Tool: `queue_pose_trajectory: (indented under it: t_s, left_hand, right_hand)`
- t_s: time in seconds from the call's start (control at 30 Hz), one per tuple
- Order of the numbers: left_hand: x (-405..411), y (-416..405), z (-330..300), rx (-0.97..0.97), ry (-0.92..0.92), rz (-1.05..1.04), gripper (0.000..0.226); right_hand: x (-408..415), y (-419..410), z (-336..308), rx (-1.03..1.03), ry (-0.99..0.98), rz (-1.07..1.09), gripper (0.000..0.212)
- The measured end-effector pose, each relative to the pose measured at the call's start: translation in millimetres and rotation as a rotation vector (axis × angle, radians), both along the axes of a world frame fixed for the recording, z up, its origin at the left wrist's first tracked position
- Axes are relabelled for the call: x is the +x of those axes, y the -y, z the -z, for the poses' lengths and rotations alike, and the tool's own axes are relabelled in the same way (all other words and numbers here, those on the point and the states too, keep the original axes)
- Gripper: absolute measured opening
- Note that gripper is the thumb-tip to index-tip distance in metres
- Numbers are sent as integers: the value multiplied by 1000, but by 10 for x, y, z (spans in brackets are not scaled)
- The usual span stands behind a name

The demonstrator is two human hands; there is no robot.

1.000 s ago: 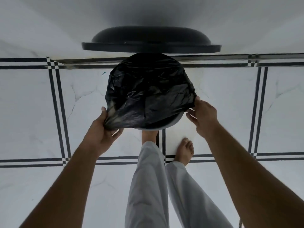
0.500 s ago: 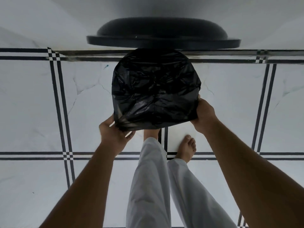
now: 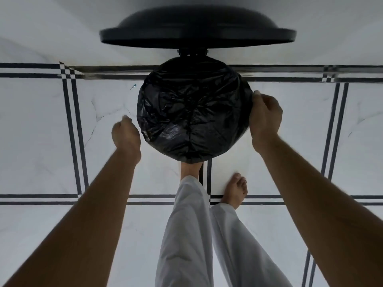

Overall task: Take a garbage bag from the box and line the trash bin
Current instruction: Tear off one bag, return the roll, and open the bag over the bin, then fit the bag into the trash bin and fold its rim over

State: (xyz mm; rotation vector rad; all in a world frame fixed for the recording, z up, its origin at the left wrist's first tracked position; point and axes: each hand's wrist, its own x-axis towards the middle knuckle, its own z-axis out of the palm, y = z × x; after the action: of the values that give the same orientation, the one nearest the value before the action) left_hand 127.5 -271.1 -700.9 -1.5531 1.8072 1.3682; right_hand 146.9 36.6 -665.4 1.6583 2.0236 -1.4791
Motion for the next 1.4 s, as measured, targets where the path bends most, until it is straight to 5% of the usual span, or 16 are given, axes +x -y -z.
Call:
queue_pose_trajectory:
  t_s: [0.1, 0.23, 0.43, 0.83, 0.9, 1.0, 1.17, 1.23, 1.33, 1.4]
  left_hand:
    - [-150, -103, -225, -77, -211, 215, 36]
    - [-313, -343, -311, 101, -96, 419, 68]
    - [-597, -169, -162, 61, -93, 353, 42]
    - [-1045, -260, -158, -29, 115, 533, 12]
    - [-966, -262, -136, -365, -60, 563, 20]
    - [-663, -469, -380, -523, -490, 530, 30]
    - [-243, -893, -270, -472, -809, 1351, 27]
    - [-252, -937, -13, -451, -526, 1575, 35]
    - [-311, -872, 363, -312, 164, 1710, 95]
    - [-329, -819, 566, -278, 339, 1766, 109]
  right_hand:
    - [10, 241, -190, 102, -137, -157, 38]
    - [-57, 449, -175, -31, -90, -307, 48]
    - [-348, 220, 101, -151, 114, -217, 61]
    - [-344, 177, 168, -86, 121, -386, 71]
    - [-343, 192, 152, -85, 127, -386, 72]
    - [-357, 205, 126, -92, 133, -382, 73]
    - [-348, 202, 157, -68, 116, -421, 71]
    - [-337, 202, 188, -48, 106, -433, 70]
    - [-322, 218, 246, -26, 107, -449, 70]
    - [-321, 226, 303, -17, 105, -470, 72]
